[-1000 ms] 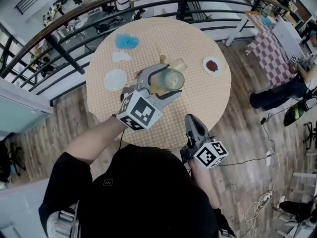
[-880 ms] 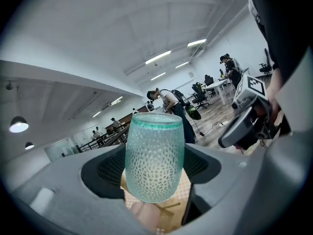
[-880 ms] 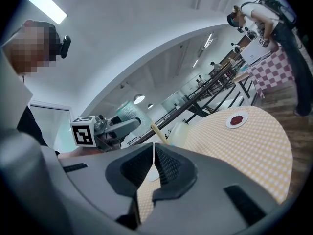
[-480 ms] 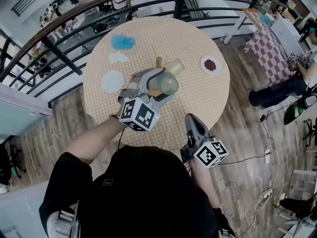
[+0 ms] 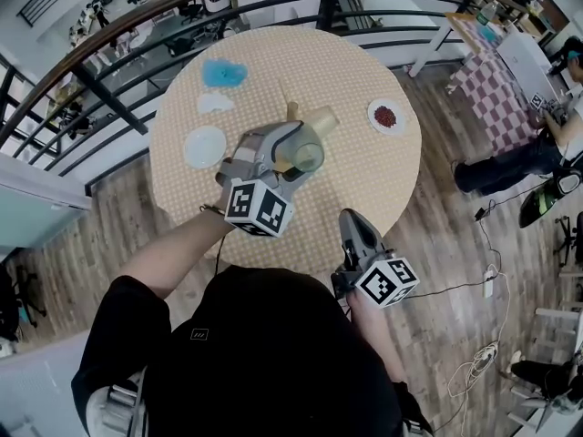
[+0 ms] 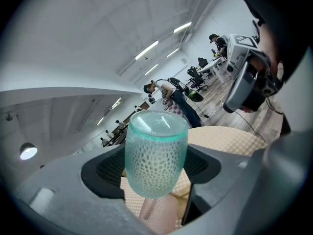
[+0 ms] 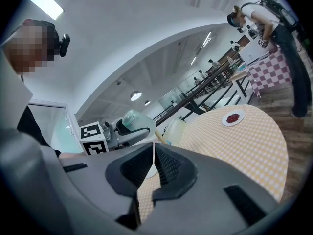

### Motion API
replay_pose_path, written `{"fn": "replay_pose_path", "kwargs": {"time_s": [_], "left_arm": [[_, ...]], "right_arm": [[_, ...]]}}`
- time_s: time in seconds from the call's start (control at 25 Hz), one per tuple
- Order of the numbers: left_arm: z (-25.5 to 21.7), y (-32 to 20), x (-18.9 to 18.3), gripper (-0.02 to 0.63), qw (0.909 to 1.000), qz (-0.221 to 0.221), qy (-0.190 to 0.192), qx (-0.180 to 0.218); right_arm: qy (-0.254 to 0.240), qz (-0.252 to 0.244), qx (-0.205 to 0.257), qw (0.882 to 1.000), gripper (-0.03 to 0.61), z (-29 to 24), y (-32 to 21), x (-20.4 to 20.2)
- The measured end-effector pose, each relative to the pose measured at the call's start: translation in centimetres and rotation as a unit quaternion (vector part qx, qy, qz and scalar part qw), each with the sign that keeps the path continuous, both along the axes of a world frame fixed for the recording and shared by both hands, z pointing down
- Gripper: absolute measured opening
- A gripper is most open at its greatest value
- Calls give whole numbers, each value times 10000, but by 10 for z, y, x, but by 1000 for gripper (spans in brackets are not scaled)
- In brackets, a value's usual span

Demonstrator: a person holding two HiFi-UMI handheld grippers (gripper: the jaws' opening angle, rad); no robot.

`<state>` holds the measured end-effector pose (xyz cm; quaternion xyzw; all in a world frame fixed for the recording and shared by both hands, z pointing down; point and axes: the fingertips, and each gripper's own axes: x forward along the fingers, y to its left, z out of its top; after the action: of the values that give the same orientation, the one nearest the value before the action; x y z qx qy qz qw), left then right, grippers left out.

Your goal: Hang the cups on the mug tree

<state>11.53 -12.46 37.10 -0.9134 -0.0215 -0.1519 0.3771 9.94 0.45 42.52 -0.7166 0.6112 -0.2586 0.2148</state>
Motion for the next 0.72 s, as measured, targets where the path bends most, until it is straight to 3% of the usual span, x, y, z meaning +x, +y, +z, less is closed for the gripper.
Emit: {"fn": "replay_pose_path", "kwargs": {"time_s": [0.48, 0.72], "left_arm": [[10, -8, 11, 358, 9992, -210, -151, 316], [15, -8, 15, 359, 9963, -292, -351, 726]], "right_arm": [[-76, 58, -20, 10000, 20, 7, 5, 0], [-140, 54, 17, 9999, 20, 8, 7, 1]]}}
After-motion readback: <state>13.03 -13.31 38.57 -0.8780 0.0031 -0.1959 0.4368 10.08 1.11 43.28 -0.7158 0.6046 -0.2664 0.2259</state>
